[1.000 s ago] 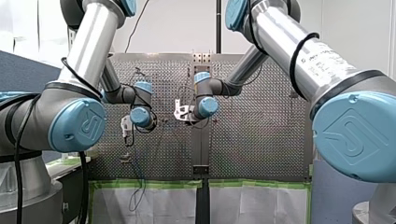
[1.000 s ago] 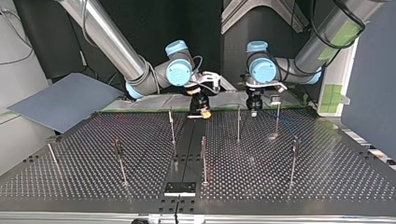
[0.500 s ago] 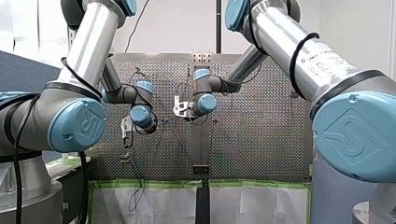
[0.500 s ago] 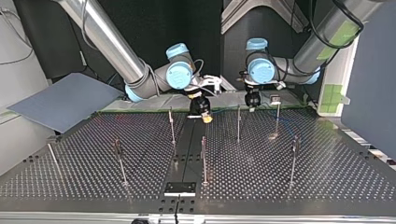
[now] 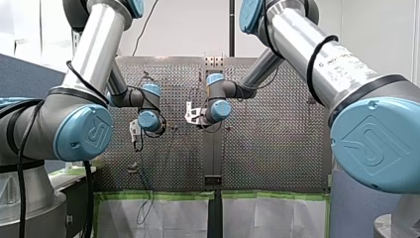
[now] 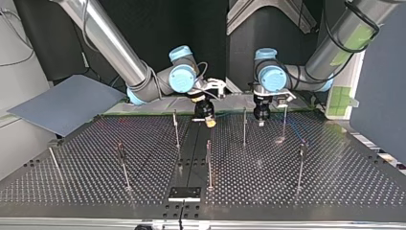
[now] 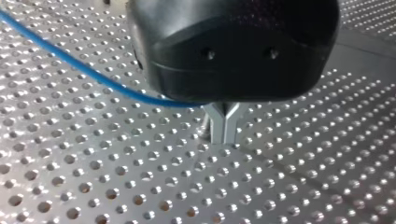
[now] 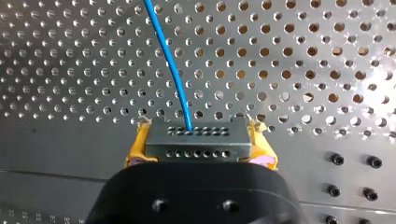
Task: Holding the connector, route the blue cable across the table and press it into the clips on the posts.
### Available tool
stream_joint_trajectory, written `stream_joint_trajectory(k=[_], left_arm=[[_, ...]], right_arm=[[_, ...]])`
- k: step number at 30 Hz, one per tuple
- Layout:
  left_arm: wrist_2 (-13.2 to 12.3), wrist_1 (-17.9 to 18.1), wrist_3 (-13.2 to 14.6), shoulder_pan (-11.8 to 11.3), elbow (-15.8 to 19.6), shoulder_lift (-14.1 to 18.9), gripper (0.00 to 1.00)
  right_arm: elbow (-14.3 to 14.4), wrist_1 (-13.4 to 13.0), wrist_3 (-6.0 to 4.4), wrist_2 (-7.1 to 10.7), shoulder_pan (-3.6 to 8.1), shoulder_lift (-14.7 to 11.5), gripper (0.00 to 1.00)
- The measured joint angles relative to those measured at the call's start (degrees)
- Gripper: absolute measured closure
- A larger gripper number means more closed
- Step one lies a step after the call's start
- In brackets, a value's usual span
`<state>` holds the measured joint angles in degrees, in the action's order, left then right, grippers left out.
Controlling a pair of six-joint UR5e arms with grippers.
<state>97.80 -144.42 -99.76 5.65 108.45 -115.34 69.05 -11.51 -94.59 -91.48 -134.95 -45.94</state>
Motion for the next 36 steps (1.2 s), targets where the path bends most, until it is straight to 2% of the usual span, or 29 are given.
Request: stream_joint_trajectory(k=[9, 18, 19, 20, 21, 23, 24, 25, 26, 27, 29, 30, 31, 36], left_arm=[[-0.6, 0.0, 0.1, -1.3, -1.7, -0.4, 1.0], [-1.7, -0.1, 0.4, -2.7, -3.2, -0.5, 1.0], [-1.7, -0.1, 0.4, -2.8, -3.2, -0.5, 0.97], [-1.8, 0.0, 0.5, -2.8, -3.2, -0.5, 0.88], [-1.8, 0.0, 0.7, -2.9, -3.2, -0.5, 0.88], [-1.8, -0.1, 1.0, -2.9, -3.2, -0.5, 0.67], [-1.8, -0.2, 1.1, -2.9, -3.2, -0.5, 0.67], [-1.7, -0.3, 1.1, -2.8, -3.3, -0.5, 0.53], [-1.6, -0.5, 1.2, -2.7, -3.3, -0.5, 0.45], [-1.5, -0.7, 1.3, -2.6, -3.3, -0.5, 0.45], [-1.4, -1.4, 1.5, -2.4, -3.3, -0.5, 0.11], [-1.3, -1.7, 1.7, -2.4, -3.3, -0.5, 0.11], [-1.2, -2.0, 1.9, -2.4, -3.3, -0.5, 0.0], [0.4, -4.2, 3.9, -2.0, -3.2, -0.5, 0.0]], right_arm=[[0.0, 0.0, -0.08, 0.02, 1.13, 0.0, 1.0], [-0.1, 0.0, -0.09, 0.07, 1.75, 0.0, 1.0], [-0.1, 0.0, -0.09, 0.07, 1.8, 0.0, 1.0], [-0.2, 0.0, -0.09, 0.07, 1.88, 0.0, 1.0], [-0.2, 0.0, -0.09, 0.07, 1.96, 0.0, 1.0], [-0.3, 0.0, -0.09, 0.07, 2.2, 0.0, 1.0], [-0.3, 0.0, -0.1, 0.07, 2.3, 0.0, 1.0], [-0.4, 0.0, -0.12, 0.06, 2.4, 0.0, 1.0], [-0.4, 0.1, -0.13, 0.07, 2.53, -0.1, 1.0], [-0.4, 0.1, -0.15, 0.07, 2.63, -0.1, 1.0], [-0.4, 0.1, -0.16, 0.07, 2.86, 0.0, 1.0], [-0.4, 0.1, -0.17, 0.07, 2.95, -0.1, 1.0], [-0.4, 0.1, -0.17, 0.07, 3.04, -0.1, 1.0], [-0.4, 0.2, -0.17, 0.07, 3.59, -0.1, 1.0]])
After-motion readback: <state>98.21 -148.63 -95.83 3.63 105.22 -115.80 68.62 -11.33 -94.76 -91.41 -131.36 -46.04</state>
